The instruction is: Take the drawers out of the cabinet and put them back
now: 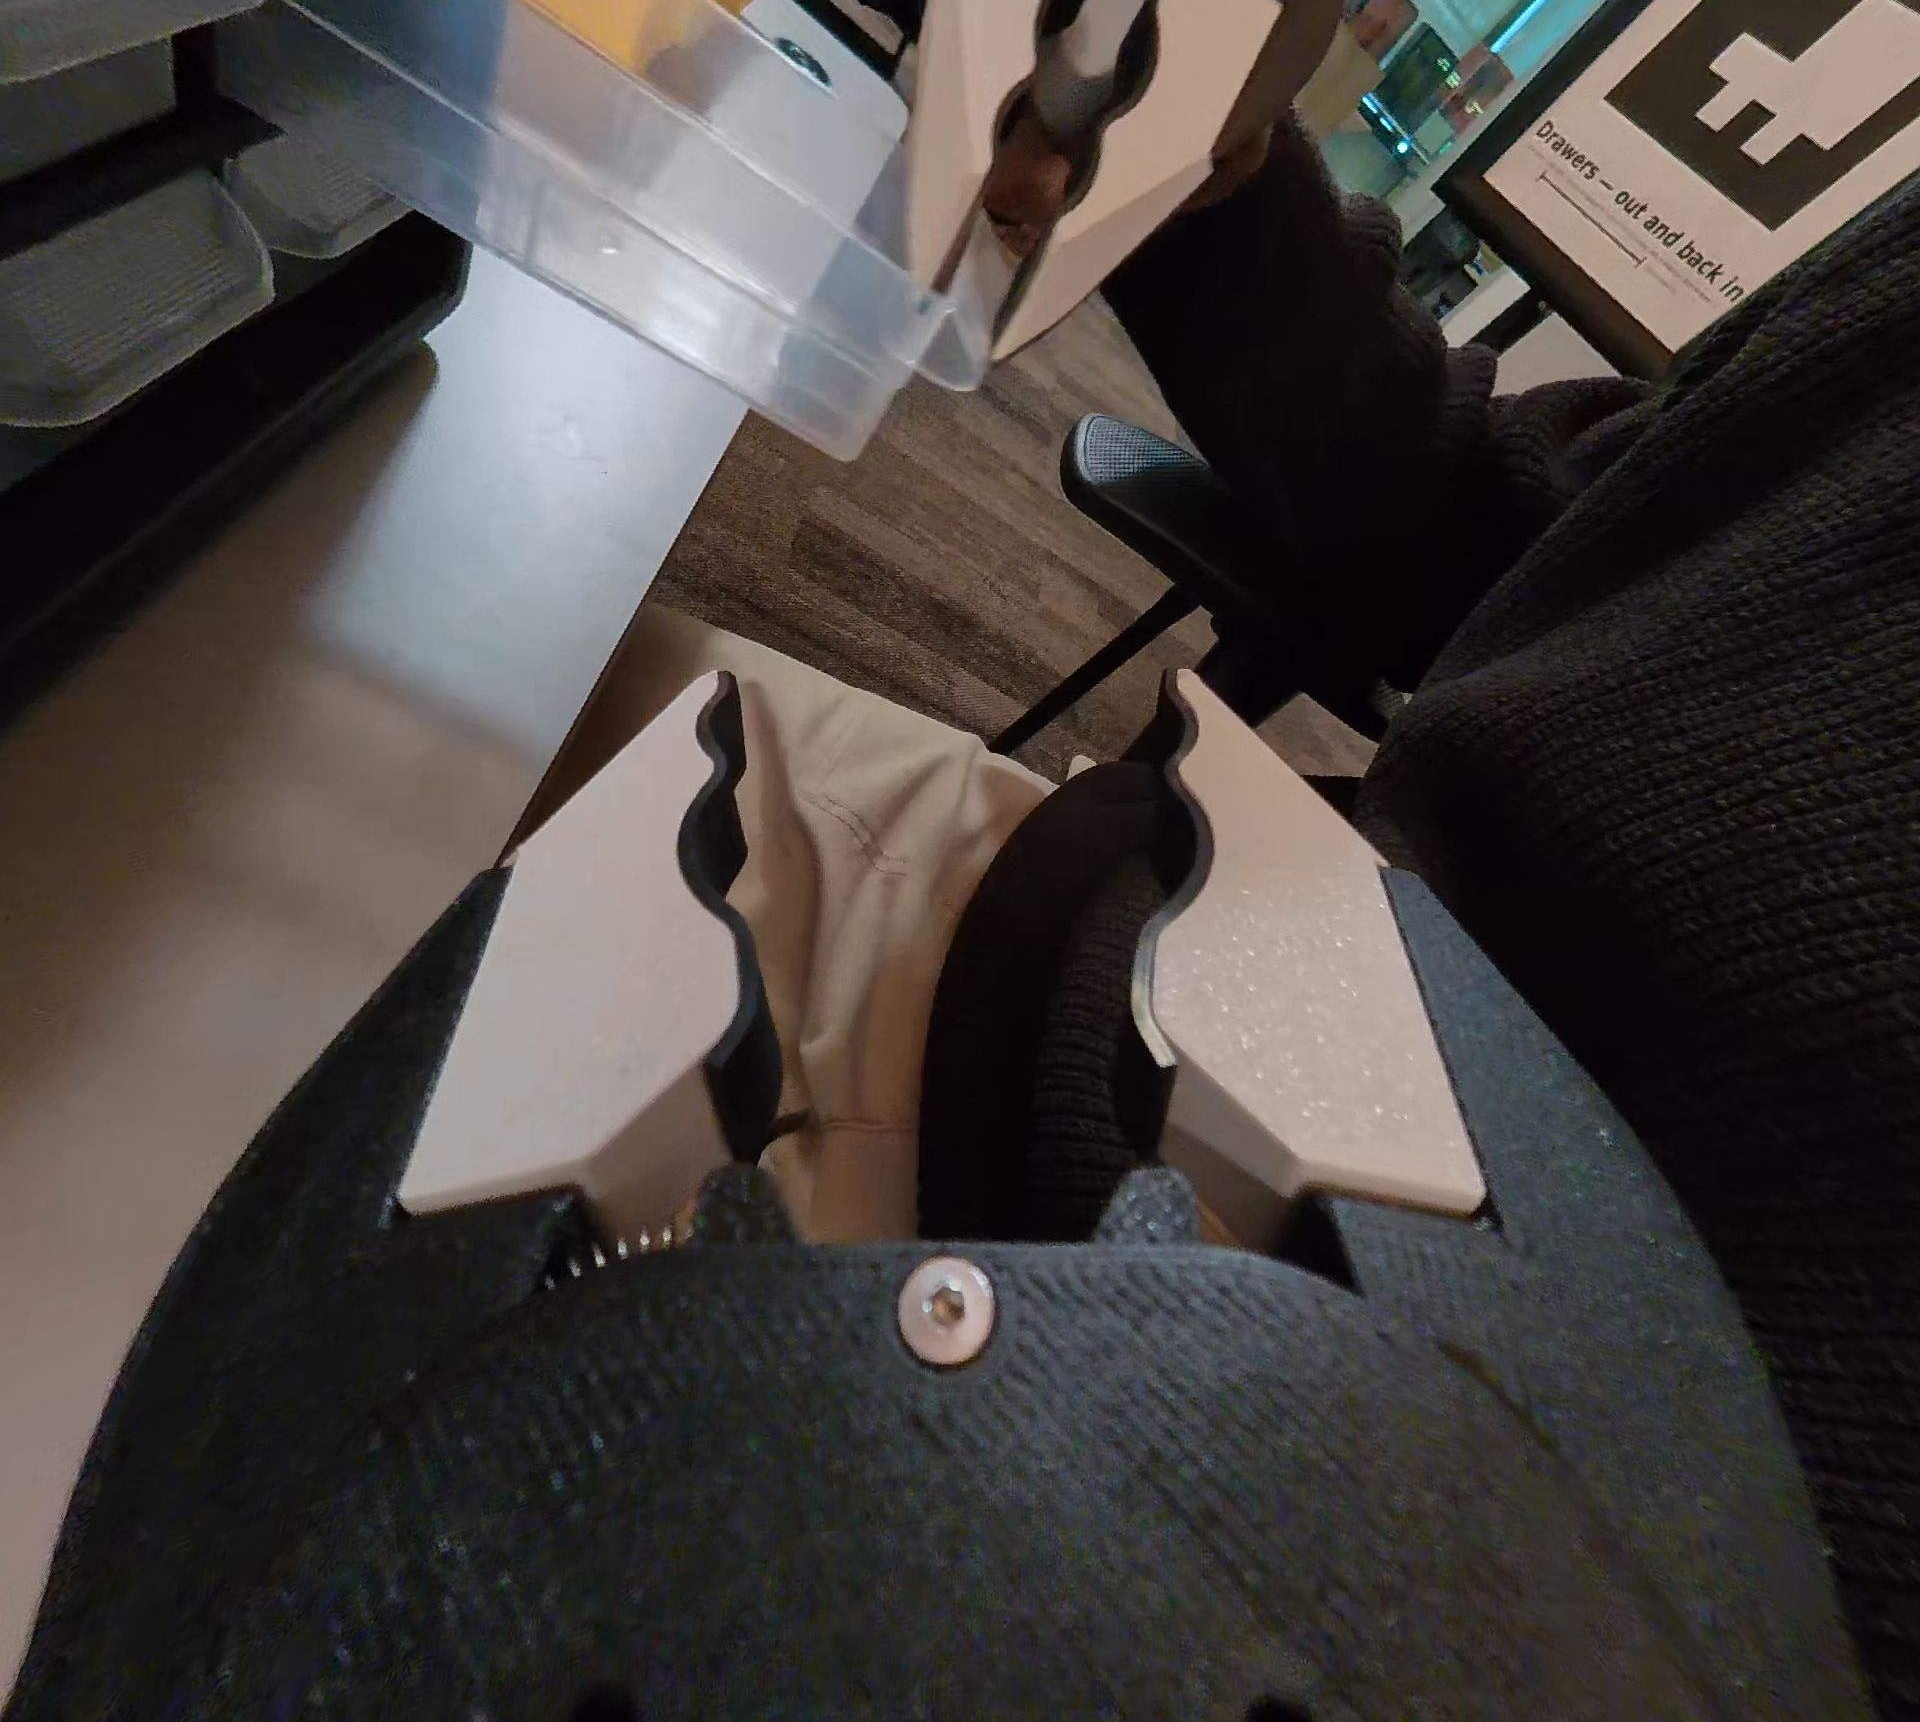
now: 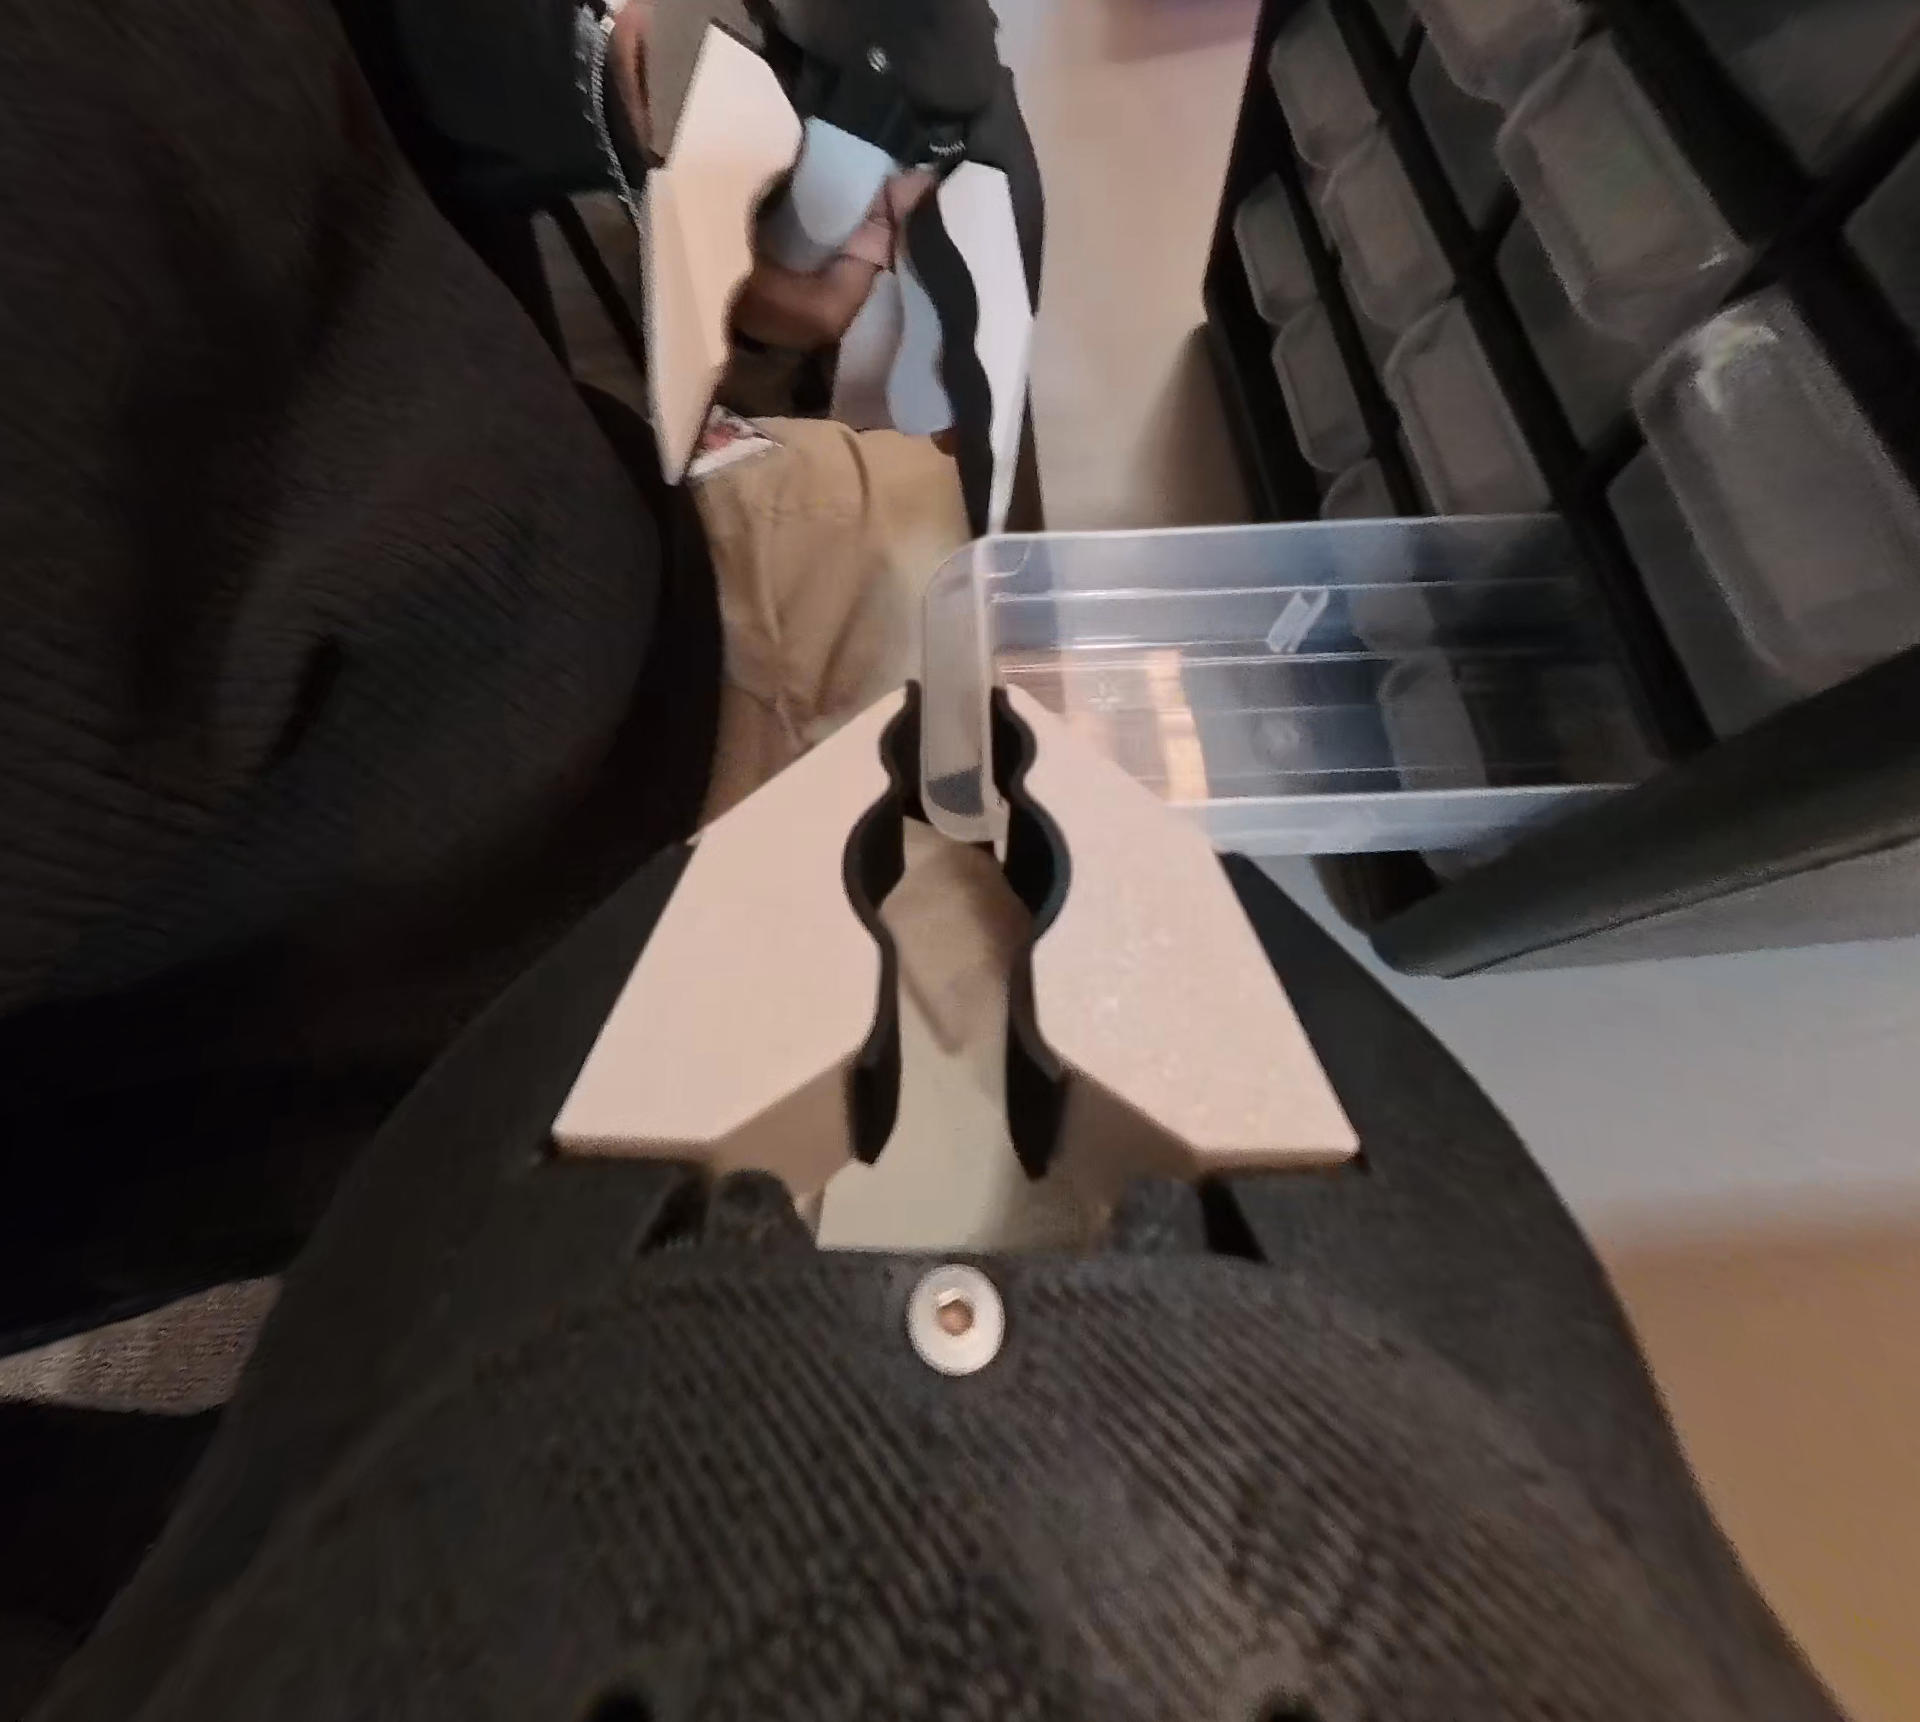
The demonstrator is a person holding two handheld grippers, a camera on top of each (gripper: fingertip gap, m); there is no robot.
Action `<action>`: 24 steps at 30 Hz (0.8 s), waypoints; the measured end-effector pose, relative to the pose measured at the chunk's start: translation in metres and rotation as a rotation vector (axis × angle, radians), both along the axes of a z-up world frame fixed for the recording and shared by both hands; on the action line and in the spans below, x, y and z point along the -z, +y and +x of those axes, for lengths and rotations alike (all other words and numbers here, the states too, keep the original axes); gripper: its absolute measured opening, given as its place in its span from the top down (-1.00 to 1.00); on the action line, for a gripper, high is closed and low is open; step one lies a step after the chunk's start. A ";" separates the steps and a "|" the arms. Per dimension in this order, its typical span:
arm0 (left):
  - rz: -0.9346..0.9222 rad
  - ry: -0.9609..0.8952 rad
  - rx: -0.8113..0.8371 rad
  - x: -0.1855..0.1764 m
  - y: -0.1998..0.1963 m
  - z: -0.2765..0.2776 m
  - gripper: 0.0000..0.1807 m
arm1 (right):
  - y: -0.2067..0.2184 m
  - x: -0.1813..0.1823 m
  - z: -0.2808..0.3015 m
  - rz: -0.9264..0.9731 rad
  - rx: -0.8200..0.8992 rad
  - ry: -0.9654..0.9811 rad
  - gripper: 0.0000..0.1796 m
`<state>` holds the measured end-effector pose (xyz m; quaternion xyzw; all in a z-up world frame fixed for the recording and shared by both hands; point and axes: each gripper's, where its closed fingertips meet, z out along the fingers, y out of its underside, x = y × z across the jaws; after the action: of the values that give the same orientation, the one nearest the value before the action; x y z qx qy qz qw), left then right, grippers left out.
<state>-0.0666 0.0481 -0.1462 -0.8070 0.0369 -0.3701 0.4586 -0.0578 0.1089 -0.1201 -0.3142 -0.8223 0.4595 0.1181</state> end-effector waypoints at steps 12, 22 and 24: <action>-0.006 -0.039 -0.010 0.003 0.002 -0.003 0.13 | 0.017 0.011 -0.023 0.147 0.214 0.187 0.76; -0.015 -0.051 -0.008 0.007 0.002 -0.003 0.14 | 0.008 -0.019 -0.007 -0.010 0.327 0.382 0.94; -0.017 -0.055 -0.007 0.008 0.003 -0.003 0.14 | 0.002 -0.009 -0.005 -0.031 0.302 0.336 1.00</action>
<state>-0.0692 0.0507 -0.1541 -0.8005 0.0184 -0.3908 0.4540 -0.0632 0.1105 -0.1109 -0.3544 -0.7275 0.4953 0.3159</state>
